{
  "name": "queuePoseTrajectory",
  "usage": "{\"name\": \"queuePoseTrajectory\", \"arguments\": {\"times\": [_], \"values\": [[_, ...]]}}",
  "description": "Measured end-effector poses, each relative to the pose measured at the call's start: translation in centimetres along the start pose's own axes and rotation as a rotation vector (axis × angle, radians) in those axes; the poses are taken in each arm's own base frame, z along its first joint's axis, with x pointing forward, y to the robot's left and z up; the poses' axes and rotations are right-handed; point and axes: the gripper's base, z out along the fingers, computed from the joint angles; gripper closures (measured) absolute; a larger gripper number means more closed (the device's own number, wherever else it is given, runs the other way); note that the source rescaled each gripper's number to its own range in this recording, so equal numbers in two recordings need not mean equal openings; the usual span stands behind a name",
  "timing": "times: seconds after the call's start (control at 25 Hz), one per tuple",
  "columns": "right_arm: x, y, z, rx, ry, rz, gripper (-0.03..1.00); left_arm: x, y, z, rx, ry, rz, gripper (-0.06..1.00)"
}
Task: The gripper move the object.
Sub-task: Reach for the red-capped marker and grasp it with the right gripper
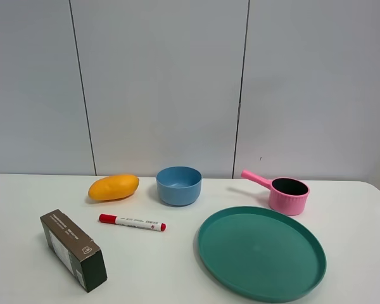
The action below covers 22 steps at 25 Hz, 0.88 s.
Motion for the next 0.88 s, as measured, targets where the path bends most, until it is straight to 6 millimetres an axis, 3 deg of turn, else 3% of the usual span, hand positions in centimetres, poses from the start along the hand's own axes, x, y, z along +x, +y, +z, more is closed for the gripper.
{"name": "queuePoseTrajectory", "arguments": {"times": [0.48,0.64,0.88], "values": [[-2.9,-0.9,6.8,-0.180,-0.022,-0.091,0.01,0.0,0.0,0.0,0.000,0.000,0.000,-0.06],[-4.8,0.2,9.9,-0.227,0.037,-0.181,0.02,0.0,0.0,0.0,0.000,0.000,0.000,-0.06],[-8.9,3.5,15.3,-0.295,0.090,-0.253,0.02,0.0,0.0,0.0,0.000,0.000,0.000,-0.06]]}}
